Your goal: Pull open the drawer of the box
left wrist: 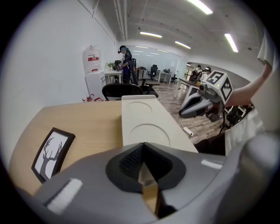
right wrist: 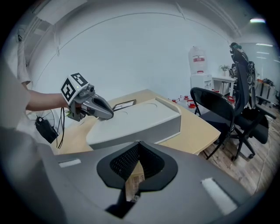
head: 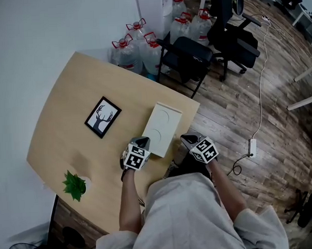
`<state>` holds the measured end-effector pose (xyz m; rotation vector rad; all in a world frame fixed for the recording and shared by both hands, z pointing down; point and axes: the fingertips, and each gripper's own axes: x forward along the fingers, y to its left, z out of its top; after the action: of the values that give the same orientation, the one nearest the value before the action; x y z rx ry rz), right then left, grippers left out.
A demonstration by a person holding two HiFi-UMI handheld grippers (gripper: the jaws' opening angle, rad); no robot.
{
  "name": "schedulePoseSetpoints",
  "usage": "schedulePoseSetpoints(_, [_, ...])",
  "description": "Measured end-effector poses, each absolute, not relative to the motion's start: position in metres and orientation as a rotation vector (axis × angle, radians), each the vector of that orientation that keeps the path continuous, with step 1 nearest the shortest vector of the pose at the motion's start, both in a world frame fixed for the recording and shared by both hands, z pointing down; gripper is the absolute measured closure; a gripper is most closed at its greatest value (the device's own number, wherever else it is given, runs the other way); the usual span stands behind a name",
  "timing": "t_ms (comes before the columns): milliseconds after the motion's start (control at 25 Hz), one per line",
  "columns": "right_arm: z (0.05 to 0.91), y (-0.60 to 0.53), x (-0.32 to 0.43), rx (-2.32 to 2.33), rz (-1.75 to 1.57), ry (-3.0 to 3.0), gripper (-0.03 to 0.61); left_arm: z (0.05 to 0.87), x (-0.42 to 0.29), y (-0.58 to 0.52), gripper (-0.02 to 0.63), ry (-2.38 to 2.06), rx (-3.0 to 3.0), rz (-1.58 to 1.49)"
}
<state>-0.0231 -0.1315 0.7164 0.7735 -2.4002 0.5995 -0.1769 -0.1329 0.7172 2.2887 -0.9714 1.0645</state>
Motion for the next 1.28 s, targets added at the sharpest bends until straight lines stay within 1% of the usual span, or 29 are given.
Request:
schedulePoseSetpoints(280, [0.737,-0.130,-0.039,0.671,0.573,-2.375,0.572,0.722,-0.181,-0.136,0.561,-0.962,2.276,1.041])
schedulePoseSetpoints(320, [0.739,-0.130,-0.040,0.663,0.567,-2.372,0.553,0.724,-0.183,-0.136,0.560,-0.961,2.267,1.046])
schedulePoseSetpoints(400, [0.742,-0.131,-0.042,0.656,0.560,-2.370,0.536,0.725,-0.185,-0.135,0.561,-0.958,2.258,1.043])
schedulePoseSetpoints(680, [0.746,-0.136,-0.048,0.613,0.514,-2.367,0.502,0.724,-0.185,-0.136,0.561,-0.958,2.255,1.037])
schedulePoseSetpoints(1280, [0.758,-0.140,-0.057,0.581,0.497,-2.328,0.507,0.723,-0.186,-0.137,0.560,-0.992,2.244,0.997])
